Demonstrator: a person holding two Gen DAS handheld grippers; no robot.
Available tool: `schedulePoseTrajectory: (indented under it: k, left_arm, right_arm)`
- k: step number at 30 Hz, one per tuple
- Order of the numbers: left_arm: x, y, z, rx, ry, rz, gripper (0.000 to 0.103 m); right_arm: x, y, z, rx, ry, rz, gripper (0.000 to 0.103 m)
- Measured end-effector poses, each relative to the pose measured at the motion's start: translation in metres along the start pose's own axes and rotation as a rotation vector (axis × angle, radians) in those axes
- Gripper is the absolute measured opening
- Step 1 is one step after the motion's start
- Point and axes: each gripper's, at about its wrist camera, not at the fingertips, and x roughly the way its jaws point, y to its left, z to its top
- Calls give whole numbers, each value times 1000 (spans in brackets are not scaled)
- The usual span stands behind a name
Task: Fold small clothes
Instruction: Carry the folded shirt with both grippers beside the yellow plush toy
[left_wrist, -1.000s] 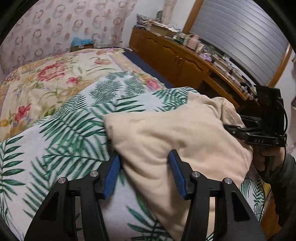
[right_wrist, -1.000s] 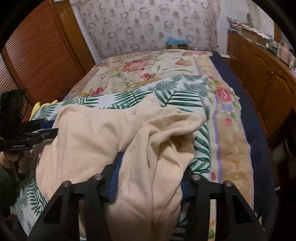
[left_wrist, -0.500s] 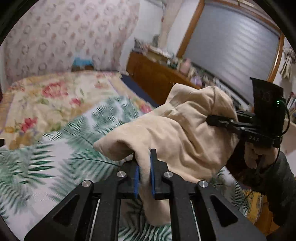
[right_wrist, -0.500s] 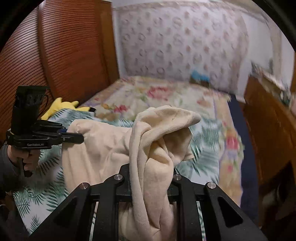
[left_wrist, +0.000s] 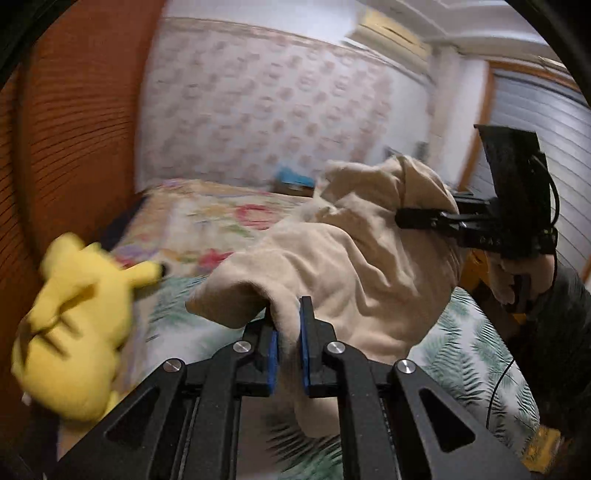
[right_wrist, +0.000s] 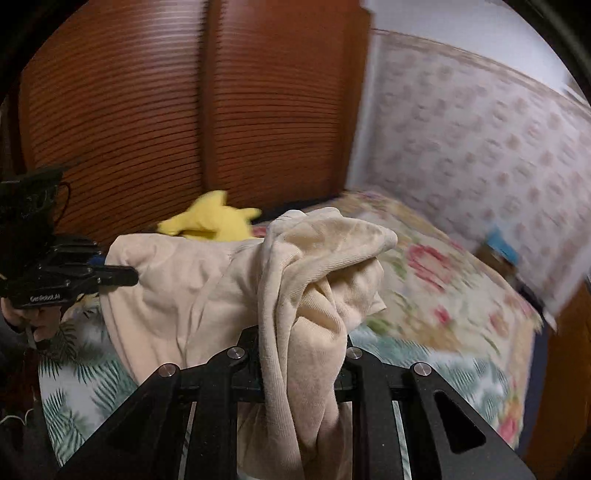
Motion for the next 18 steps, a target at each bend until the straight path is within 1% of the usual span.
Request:
schedulePoseTrajectory:
  k: [3, 5, 8, 11, 14, 15, 16, 17, 18]
  left_arm:
    - [-13, 34, -20, -65, -1, 71, 10]
    - [-20, 49, -36, -92, 6, 120, 10]
    - [-13, 67, -49, -129, 38, 164, 10]
    - [-6, 82, -54, -155, 63, 194, 10]
    - [2, 89, -56, -159, 88, 221, 10]
    - [4, 89, -57, -158, 96, 228, 10]
    - [6, 91, -57, -157, 100, 236, 10]
    - [9, 93, -58, -153, 106, 245, 10]
    - [10, 94, -58, -148, 109, 244, 11]
  right_arm:
    - [42, 27, 34, -99, 31, 56, 19]
    - [71, 46, 55, -161, 51, 93, 19]
    - [113, 59, 78, -222, 84, 119, 19]
    - [150, 69, 91, -260, 106, 142, 19]
    - [176, 65, 89, -245, 128, 150, 20]
    - [185, 53, 89, -226, 134, 145, 22]
    - [194, 48, 89, -192, 141, 130, 26]
    - [194, 41, 91, -164, 147, 107, 29]
    - [203, 40, 96, -134, 148, 79, 35]
